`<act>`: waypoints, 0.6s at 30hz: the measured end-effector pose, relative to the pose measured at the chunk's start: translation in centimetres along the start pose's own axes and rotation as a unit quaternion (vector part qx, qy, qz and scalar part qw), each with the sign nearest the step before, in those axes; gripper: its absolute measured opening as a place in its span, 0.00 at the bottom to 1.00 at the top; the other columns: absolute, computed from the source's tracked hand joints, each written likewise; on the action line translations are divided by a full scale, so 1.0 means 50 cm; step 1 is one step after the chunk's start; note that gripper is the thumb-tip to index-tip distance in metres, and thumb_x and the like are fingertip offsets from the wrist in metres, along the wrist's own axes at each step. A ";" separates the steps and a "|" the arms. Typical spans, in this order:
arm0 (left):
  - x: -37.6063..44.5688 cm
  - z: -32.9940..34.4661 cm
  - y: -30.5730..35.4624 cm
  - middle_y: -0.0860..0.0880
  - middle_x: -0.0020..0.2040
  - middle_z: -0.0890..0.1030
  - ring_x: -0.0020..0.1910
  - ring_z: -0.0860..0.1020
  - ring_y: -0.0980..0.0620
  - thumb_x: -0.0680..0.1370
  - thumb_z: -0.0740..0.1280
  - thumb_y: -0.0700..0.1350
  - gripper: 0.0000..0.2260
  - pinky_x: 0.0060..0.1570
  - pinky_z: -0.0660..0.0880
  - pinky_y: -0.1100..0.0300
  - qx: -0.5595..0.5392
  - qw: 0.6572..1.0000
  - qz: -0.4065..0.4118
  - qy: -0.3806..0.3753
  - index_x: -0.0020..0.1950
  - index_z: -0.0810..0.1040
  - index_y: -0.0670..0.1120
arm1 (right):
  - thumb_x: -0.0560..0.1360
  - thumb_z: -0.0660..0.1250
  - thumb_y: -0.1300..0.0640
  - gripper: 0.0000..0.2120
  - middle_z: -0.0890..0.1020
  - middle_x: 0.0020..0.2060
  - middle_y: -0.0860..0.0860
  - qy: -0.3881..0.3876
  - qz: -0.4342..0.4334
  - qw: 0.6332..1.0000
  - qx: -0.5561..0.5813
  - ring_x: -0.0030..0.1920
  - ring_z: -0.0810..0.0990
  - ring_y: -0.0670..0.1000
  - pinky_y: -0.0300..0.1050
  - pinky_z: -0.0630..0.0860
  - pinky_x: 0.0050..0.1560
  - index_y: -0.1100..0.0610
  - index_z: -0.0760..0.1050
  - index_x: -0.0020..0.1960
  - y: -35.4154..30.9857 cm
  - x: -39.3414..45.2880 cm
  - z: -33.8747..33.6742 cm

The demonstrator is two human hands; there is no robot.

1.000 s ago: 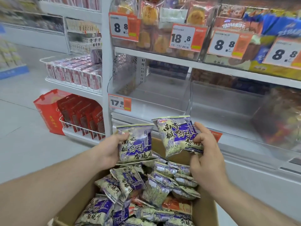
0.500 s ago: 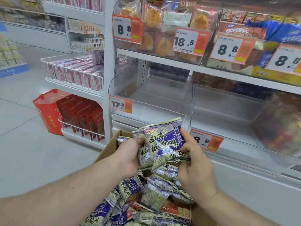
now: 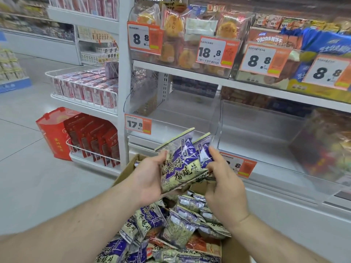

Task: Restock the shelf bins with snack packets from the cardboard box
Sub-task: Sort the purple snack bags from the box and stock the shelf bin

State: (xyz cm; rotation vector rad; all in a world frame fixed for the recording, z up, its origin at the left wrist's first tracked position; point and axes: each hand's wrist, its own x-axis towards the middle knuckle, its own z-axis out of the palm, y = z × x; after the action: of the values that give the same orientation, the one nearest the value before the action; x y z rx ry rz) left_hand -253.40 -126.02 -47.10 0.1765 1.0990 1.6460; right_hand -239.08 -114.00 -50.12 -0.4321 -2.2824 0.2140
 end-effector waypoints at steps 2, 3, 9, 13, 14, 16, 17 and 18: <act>-0.002 0.011 -0.005 0.39 0.59 0.83 0.52 0.82 0.39 0.84 0.52 0.57 0.22 0.54 0.78 0.41 -0.003 1.000 -0.004 -0.018 0.64 0.78 0.45 | 0.58 0.69 0.74 0.25 0.73 0.70 0.52 -0.007 -0.006 0.999 0.048 0.63 0.77 0.55 0.41 0.76 0.56 0.54 0.70 0.50 -0.012 0.004 0.001; -0.003 0.015 -0.005 0.39 0.59 0.82 0.50 0.83 0.41 0.84 0.53 0.57 0.22 0.47 0.79 0.46 -0.010 1.000 -0.002 -0.023 0.67 0.77 0.45 | 0.60 0.67 0.72 0.23 0.72 0.70 0.48 -0.006 0.003 0.997 0.083 0.65 0.75 0.52 0.35 0.73 0.58 0.52 0.70 0.49 -0.020 0.007 -0.001; -0.007 0.012 0.011 0.44 0.54 0.85 0.46 0.85 0.45 0.84 0.59 0.52 0.13 0.44 0.82 0.48 0.018 0.996 0.089 0.008 0.65 0.72 0.50 | 0.59 0.65 0.64 0.29 0.67 0.67 0.36 -0.117 0.186 0.876 0.429 0.65 0.73 0.41 0.50 0.76 0.61 0.42 0.66 0.55 -0.063 0.033 -0.051; -0.021 0.026 0.012 0.60 0.34 0.84 0.32 0.81 0.65 0.85 0.58 0.45 0.05 0.33 0.78 0.68 0.173 0.965 0.195 -0.011 0.51 0.70 0.54 | 0.53 0.75 0.42 0.51 0.72 0.67 0.46 -0.196 0.290 0.796 0.494 0.62 0.78 0.50 0.44 0.76 0.53 0.45 0.59 0.73 -0.050 0.059 -0.075; -0.021 0.034 0.010 0.61 0.33 0.83 0.30 0.79 0.67 0.85 0.58 0.44 0.06 0.30 0.75 0.72 0.206 0.955 0.213 -0.006 0.49 0.69 0.54 | 0.54 0.78 0.40 0.53 0.76 0.65 0.48 -0.222 0.298 0.799 0.474 0.59 0.80 0.50 0.44 0.78 0.52 0.48 0.59 0.74 -0.052 0.064 -0.081; -0.018 0.049 0.003 0.54 0.43 0.83 0.34 0.79 0.67 0.85 0.58 0.44 0.04 0.34 0.75 0.73 0.262 0.934 0.242 -0.006 0.56 0.71 0.51 | 0.61 0.81 0.46 0.39 0.84 0.52 0.45 -0.232 0.300 0.825 0.420 0.49 0.84 0.44 0.35 0.78 0.45 0.52 0.66 0.66 -0.055 0.071 -0.093; -0.018 0.058 0.003 0.52 0.47 0.81 0.37 0.79 0.68 0.85 0.58 0.43 0.07 0.36 0.74 0.73 0.280 0.925 0.256 -0.007 0.61 0.71 0.52 | 0.65 0.81 0.54 0.30 0.86 0.45 0.43 -0.211 0.299 0.837 0.408 0.44 0.84 0.41 0.32 0.77 0.41 0.52 0.70 0.61 -0.056 0.076 -0.098; -0.022 0.070 0.007 0.52 0.51 0.79 0.41 0.78 0.71 0.84 0.58 0.43 0.12 0.40 0.73 0.74 0.290 0.919 0.267 -0.005 0.66 0.69 0.55 | 0.66 0.80 0.61 0.24 0.86 0.42 0.43 -0.187 0.299 0.842 0.409 0.42 0.85 0.42 0.30 0.77 0.39 0.52 0.73 0.57 -0.055 0.083 -0.104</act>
State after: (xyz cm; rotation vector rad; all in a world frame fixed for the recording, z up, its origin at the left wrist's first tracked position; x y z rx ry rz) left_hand -251.06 -124.97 -44.43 0.9421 1.6067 1.7256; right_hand -238.53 -114.92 -43.02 -0.6559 -2.0761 1.6374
